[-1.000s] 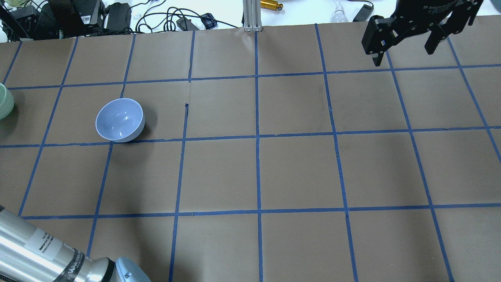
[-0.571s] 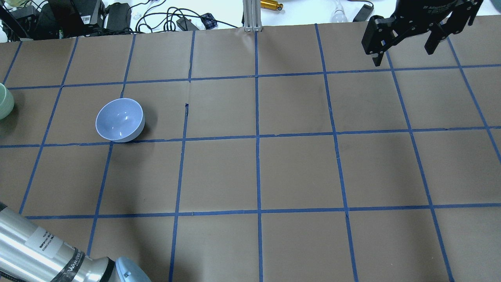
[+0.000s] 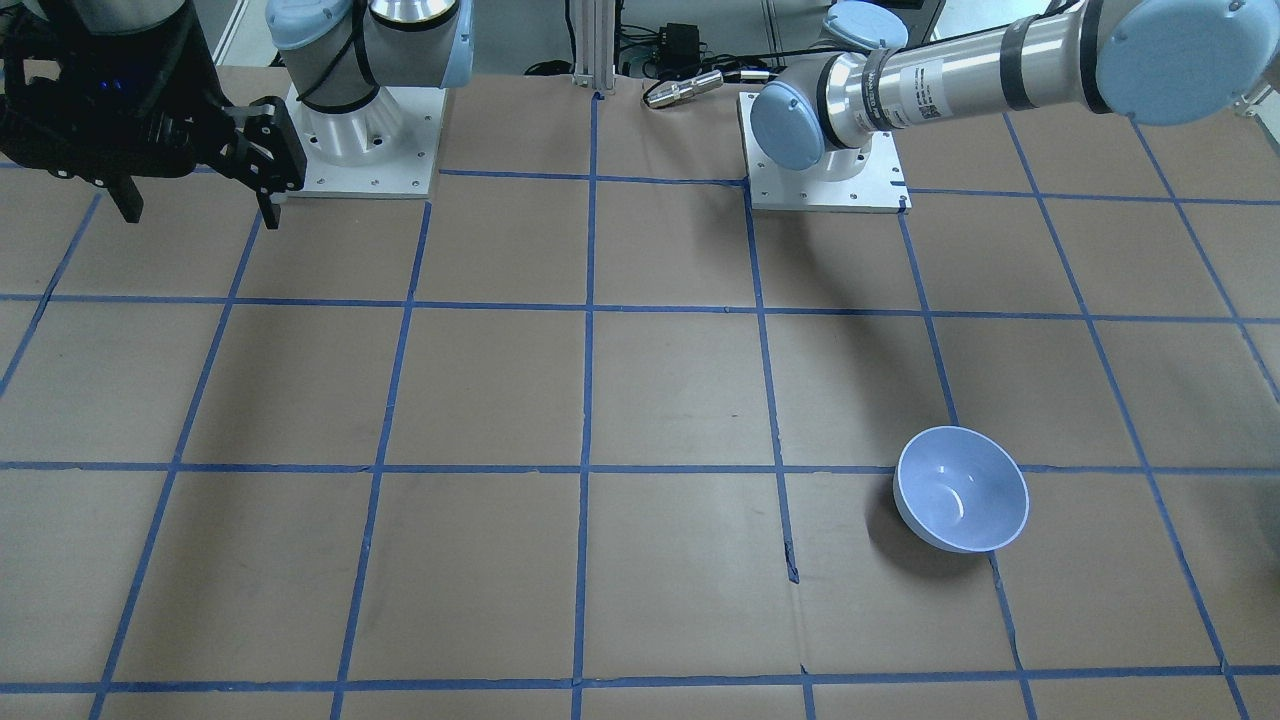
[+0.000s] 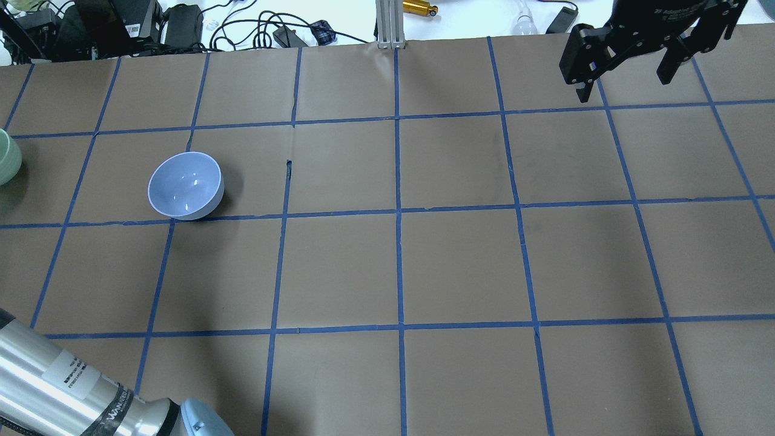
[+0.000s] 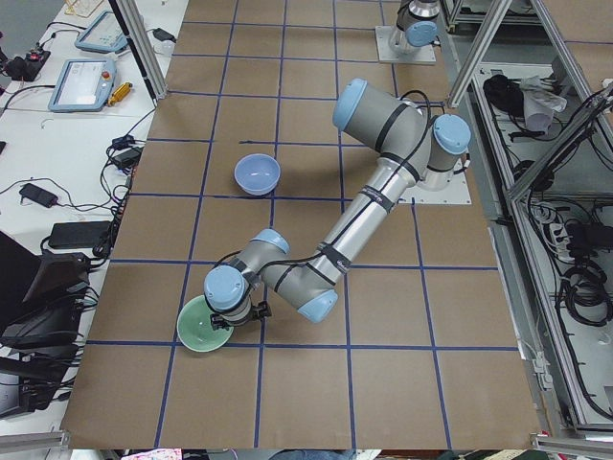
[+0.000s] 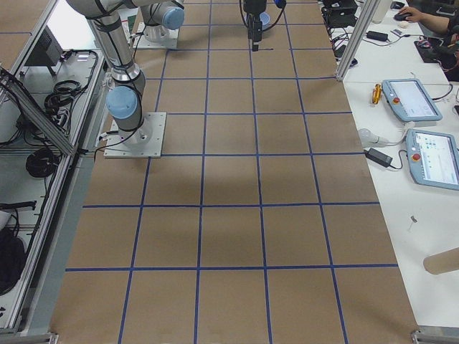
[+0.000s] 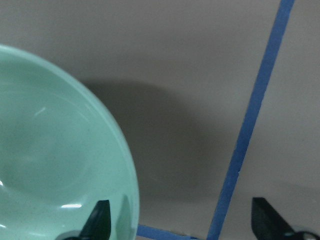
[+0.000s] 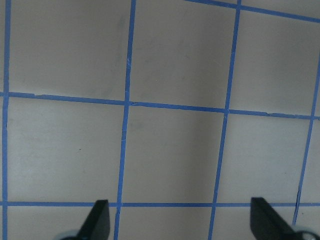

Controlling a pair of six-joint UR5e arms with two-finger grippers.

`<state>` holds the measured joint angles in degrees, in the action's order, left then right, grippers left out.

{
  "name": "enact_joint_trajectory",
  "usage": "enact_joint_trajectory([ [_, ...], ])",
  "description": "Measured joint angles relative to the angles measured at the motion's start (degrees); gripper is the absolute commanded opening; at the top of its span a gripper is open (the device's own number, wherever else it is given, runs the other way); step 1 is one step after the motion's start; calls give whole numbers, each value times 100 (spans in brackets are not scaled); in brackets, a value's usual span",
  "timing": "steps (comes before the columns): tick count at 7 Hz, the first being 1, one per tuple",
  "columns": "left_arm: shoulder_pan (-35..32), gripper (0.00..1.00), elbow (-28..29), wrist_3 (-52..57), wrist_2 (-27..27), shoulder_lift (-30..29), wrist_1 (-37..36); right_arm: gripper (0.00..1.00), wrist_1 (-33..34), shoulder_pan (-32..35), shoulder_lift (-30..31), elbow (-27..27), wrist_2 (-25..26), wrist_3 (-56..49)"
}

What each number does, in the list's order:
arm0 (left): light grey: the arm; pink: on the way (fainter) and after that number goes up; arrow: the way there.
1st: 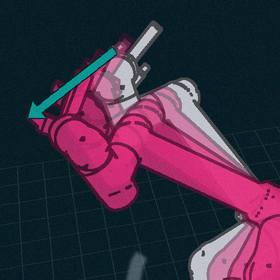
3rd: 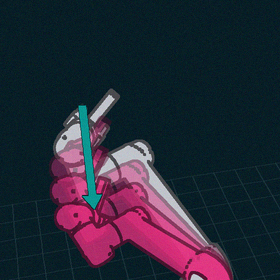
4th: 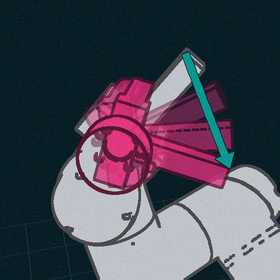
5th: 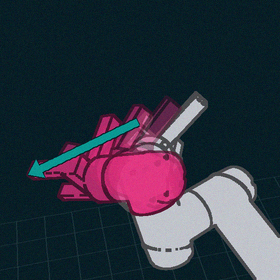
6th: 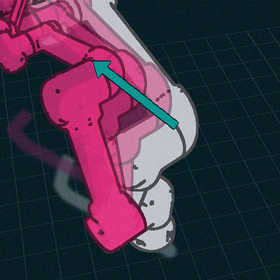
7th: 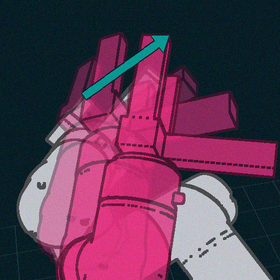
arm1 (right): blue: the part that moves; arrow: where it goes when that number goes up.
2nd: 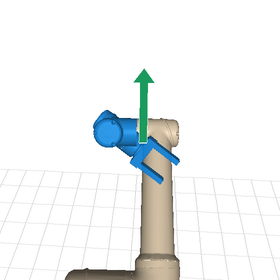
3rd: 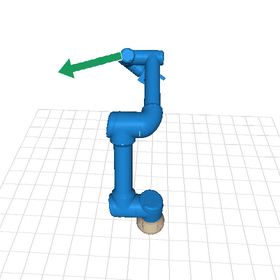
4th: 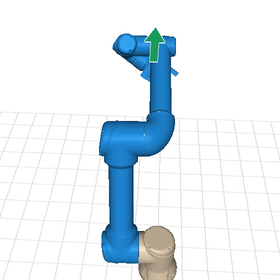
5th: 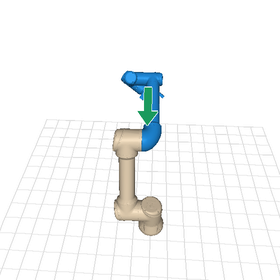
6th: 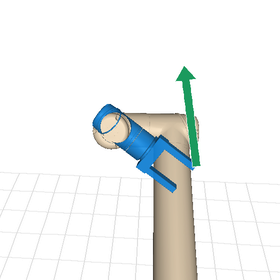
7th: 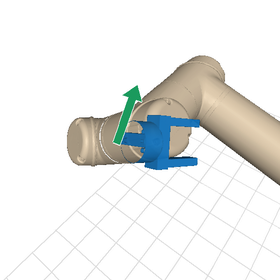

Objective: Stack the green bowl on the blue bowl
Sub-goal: 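Lower the left gripper onto the pale green bowl rim and grasp it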

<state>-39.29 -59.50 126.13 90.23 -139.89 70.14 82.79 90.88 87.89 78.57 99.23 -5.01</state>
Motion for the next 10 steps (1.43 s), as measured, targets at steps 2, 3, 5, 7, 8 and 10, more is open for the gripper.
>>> enact_joint_trajectory([
  [2,-49,58,0,94,-12,-17,-130,100,0,0,0,0,0,0],
  [3,-57,51,0,173,-30,-20,-238,100,0,0,0,0,0,0],
  [5,-64,7,0,237,-55,-21,-366,100,0,0,0,0,0,0],
  [7,-75,0,-1,239,-58,-20,-382,100,0,0,0,0,0,0],
  [8,-77,0,-6,239,-59,-9,-381,100,0,0,0,0,0,0],
  [10,-84,0,-21,244,-65,-3,-378,100,0,0,0,0,0,0],
])
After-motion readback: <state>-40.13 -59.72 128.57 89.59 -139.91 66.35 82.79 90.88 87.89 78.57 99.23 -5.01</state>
